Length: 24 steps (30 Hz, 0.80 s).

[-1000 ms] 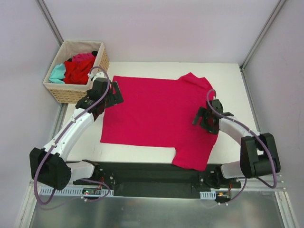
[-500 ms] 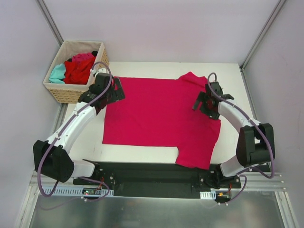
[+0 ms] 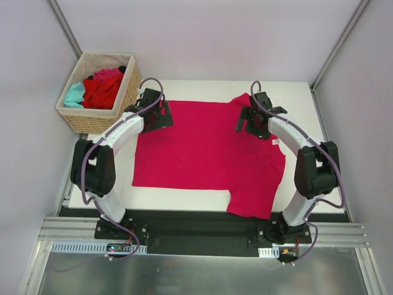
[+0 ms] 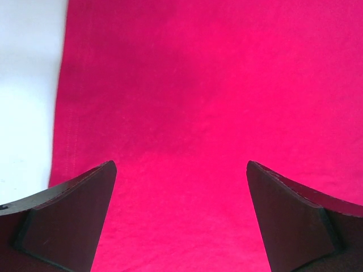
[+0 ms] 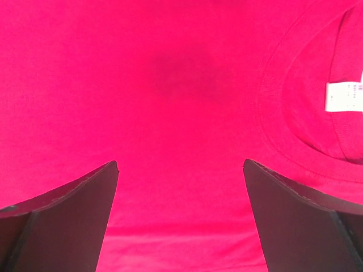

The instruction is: Fold and stack the t-shirts

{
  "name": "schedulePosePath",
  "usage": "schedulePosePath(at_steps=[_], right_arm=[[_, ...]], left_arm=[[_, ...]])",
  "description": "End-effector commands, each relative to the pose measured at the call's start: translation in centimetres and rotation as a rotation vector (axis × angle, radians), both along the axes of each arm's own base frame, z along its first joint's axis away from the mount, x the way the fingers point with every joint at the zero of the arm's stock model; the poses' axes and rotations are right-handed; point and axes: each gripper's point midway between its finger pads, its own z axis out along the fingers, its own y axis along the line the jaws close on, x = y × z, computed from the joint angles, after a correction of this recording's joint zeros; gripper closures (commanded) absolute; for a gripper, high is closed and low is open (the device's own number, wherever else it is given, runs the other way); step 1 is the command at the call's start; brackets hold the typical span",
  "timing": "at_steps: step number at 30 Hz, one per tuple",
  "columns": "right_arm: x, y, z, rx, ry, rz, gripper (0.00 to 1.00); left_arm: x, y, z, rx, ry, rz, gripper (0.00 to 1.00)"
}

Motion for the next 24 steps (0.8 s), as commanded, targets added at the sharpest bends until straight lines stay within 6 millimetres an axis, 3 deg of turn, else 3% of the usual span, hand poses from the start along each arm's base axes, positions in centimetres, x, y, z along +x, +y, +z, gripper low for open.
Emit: schedulePosePath(at_steps=[1,15,24], right_arm=[[0.8,-0.7,-1.5,-0.027,0.017,0.0,0.04],[2.4,-0.7,-6.5,-0.037,0.124,-0.015,0.04],[4.0,-1.0,-6.6,-0.076,0.152,-0.02,0.04]], left_arm=[[1.7,-0.8,0.1,-0.035,-0.023,0.007,0.01],[3.8,0.2,-5.7,-0.024,0.071,0.061,0.01],[4.9,1.0,-8.2,-0.03,0.141,0.102,0.01]])
